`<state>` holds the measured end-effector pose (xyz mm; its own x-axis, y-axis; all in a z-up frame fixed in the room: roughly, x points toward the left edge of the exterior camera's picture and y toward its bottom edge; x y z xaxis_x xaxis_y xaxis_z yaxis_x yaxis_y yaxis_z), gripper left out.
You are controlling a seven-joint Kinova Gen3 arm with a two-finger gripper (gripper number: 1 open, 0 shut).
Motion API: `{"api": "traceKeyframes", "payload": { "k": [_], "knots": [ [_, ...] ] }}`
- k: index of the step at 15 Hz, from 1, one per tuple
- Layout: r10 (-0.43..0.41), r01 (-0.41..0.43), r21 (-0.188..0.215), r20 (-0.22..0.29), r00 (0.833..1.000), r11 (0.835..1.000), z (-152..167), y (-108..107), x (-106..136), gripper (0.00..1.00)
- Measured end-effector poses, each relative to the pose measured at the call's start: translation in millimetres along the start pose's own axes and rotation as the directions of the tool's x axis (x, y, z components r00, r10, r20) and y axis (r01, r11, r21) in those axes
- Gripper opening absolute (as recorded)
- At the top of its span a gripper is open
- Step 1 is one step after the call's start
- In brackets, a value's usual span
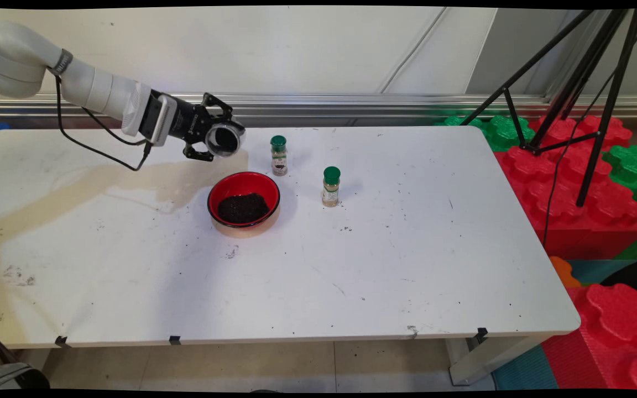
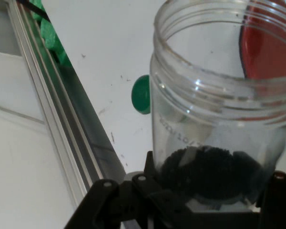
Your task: Pour the black seasoning powder in the red bowl
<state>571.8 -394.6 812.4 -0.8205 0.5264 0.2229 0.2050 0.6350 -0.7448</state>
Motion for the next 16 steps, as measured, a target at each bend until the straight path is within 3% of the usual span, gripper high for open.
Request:
{"api": "traceKeyframes", "payload": {
  "k": [7, 16],
  "knots": [
    [0.172, -0.173, 0.008, 0.049, 0.984, 0.985, 9.6, 4.8, 1.9, 0.00],
    [0.355, -0.358, 0.026, 0.079, 0.931, 0.933, 18.7, 5.0, 10.0, 0.00]
  ]
}}
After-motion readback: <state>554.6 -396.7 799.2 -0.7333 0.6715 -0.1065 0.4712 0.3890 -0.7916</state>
